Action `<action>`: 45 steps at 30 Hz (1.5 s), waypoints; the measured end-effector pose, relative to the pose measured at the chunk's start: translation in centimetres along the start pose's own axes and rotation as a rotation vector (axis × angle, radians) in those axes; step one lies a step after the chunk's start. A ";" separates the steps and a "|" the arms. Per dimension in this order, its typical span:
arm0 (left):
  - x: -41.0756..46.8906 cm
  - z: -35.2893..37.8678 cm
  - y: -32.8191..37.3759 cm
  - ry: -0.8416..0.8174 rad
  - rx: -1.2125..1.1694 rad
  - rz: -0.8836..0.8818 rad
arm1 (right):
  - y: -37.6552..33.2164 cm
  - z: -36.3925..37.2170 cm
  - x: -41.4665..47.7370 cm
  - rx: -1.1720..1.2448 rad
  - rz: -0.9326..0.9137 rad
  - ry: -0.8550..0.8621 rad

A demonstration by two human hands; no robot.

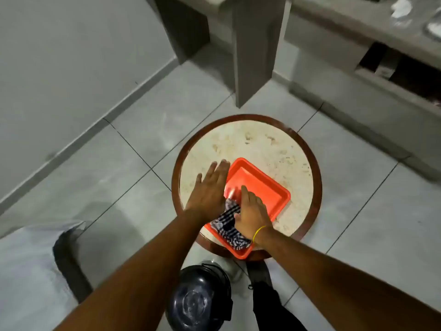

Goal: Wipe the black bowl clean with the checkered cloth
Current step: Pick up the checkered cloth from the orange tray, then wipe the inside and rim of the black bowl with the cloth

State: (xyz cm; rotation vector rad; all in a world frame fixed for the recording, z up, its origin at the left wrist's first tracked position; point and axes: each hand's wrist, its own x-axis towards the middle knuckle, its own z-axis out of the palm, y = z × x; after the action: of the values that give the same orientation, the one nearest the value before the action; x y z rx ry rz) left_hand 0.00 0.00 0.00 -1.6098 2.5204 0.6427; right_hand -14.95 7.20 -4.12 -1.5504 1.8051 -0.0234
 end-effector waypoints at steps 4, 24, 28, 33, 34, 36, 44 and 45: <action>2.2 8.9 -1.9 -0.280 0.097 0.074 | 2.7 5.7 2.0 0.009 0.139 -0.025; -0.1 9.7 -6.0 0.015 0.155 0.235 | -1.2 2.3 6.3 -0.158 -0.115 -0.176; -4.5 4.9 -9.7 0.222 -0.007 0.018 | -8.1 0.9 5.8 -0.284 -0.351 -0.091; -13.3 4.2 -17.6 0.439 -0.032 -0.181 | -18.0 6.8 4.3 -0.331 -0.619 -0.095; -15.0 5.1 -19.2 0.464 -0.020 -0.224 | -19.4 8.7 4.1 -0.329 -0.661 -0.104; -18.9 7.8 -22.3 0.510 -0.006 -0.326 | -21.7 13.7 3.6 -0.332 -0.748 -0.142; -29.8 29.2 -23.9 0.501 -0.098 -0.569 | -15.1 35.1 2.3 -0.596 -1.008 -0.250; -30.7 32.7 -22.8 0.464 -0.133 -0.578 | -12.5 37.3 1.8 -0.640 -1.018 -0.260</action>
State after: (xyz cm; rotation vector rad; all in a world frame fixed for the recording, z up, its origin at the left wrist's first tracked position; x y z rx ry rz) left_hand 28.74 30.57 -27.71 -2.6342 2.0917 0.4030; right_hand 15.56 18.62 -26.29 -2.6300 0.6801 0.2793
